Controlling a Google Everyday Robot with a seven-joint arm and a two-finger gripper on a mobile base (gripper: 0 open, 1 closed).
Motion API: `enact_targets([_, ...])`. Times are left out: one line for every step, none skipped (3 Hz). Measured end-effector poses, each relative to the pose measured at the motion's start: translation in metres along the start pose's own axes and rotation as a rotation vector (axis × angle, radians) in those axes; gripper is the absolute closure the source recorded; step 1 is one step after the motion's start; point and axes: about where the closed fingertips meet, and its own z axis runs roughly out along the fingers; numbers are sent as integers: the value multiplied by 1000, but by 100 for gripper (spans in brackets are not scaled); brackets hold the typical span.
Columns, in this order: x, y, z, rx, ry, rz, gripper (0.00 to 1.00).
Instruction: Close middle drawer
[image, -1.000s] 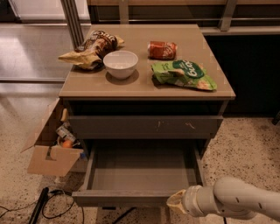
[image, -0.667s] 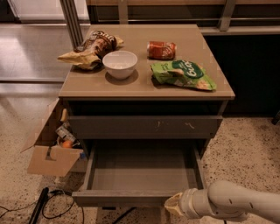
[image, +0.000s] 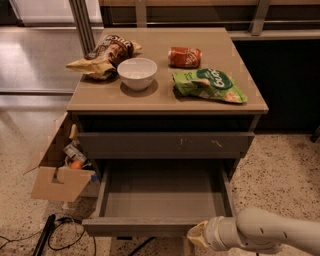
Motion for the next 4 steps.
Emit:
enact_targets([0,0,0,0,0,0,41])
enact_targets([-10,-25,11,15,-33,3,18])
enact_targets([-10,-26,12,16,-37,4,0])
enact_targets([-29,-58,21,31,-67,-11,18])
